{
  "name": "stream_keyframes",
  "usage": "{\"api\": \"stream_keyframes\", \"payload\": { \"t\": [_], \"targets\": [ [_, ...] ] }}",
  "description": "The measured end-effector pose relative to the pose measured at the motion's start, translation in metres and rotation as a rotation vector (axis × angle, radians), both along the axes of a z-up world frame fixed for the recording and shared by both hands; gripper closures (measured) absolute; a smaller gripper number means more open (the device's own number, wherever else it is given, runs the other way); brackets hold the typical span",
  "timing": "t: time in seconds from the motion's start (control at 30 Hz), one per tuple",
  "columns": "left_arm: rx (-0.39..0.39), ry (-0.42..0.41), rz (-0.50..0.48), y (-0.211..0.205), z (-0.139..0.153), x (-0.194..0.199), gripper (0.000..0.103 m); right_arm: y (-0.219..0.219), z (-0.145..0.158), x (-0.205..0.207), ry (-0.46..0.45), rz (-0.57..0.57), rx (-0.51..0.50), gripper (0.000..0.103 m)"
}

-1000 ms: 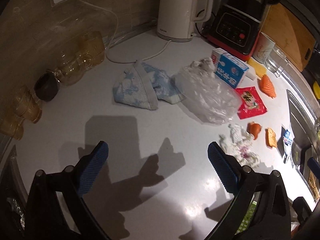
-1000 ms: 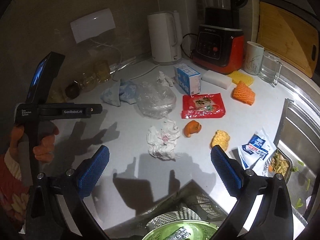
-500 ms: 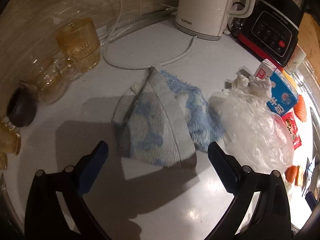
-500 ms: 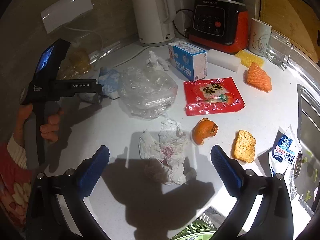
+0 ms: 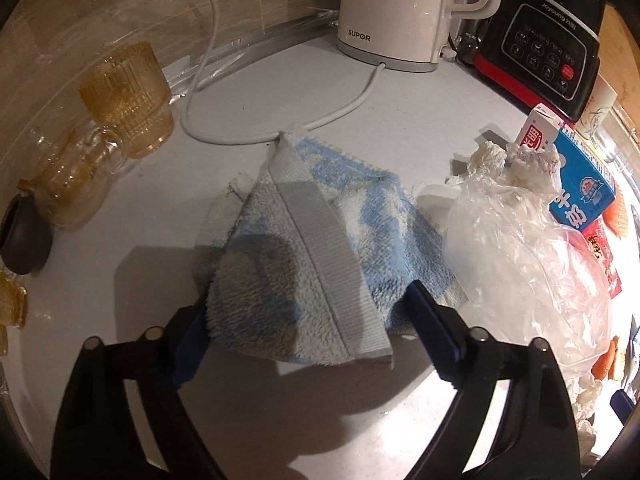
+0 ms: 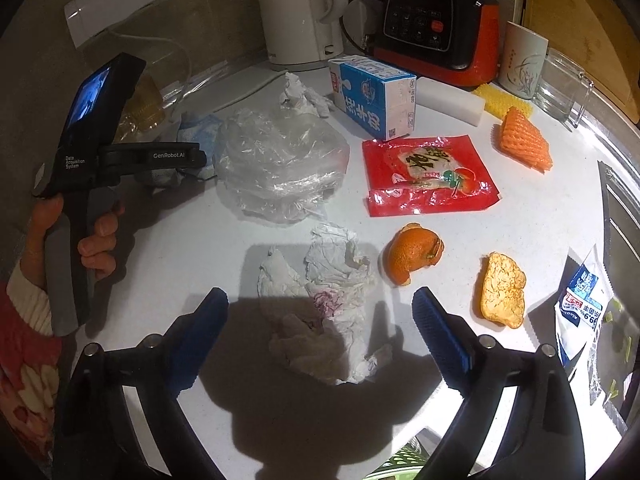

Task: Collect trash
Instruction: 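Grasp the blue towel with the left tool while the right tool grasps the crumpled tissue, then carry the towel and tissue over the green basket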

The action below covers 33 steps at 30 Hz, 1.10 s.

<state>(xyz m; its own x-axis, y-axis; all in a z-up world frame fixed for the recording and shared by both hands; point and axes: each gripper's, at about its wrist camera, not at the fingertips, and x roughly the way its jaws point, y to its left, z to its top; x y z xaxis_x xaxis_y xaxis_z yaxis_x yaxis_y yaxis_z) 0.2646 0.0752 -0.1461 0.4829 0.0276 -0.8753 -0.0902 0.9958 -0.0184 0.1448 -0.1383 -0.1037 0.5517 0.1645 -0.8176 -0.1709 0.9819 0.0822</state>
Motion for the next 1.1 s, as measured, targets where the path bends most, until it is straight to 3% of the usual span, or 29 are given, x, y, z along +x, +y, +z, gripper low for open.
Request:
{"api": "stream_keyframes", "payload": {
  "t": [0.1,0.17,0.23,0.3,0.6,0.83,1.0,1.1],
  "targets": [
    [0.014,-0.017,-0.003,0.001,0.001,0.002,0.036,0.001,-0.002,0.003,0.009,0.000,-0.010,0.017],
    [0.008,-0.021,0.007,0.004,0.003,0.003,0.052,0.000,-0.004,0.005,0.015,-0.006,-0.007,0.018],
    [-0.005,-0.018,0.023,0.008,0.006,0.004,0.079,-0.001,-0.004,0.007,0.018,-0.010,-0.009,0.020],
    [-0.037,-0.018,0.038,0.013,0.008,0.003,0.082,-0.001,-0.004,0.007,0.019,-0.007,-0.011,0.023],
    [-0.030,-0.084,0.035,0.012,0.039,-0.031,0.085,0.001,-0.009,0.009,0.047,-0.008,-0.042,0.039],
    [-0.018,-0.098,0.000,0.002,0.057,-0.065,0.085,0.008,-0.015,0.007,0.077,0.006,-0.074,0.074],
    [-0.022,-0.088,-0.038,-0.005,0.063,-0.085,0.085,0.005,-0.011,0.003,0.084,0.009,-0.040,0.085],
    [-0.020,-0.086,-0.066,-0.013,0.067,-0.101,0.085,0.001,-0.002,-0.004,0.071,0.010,0.005,0.085]
  ]
}}
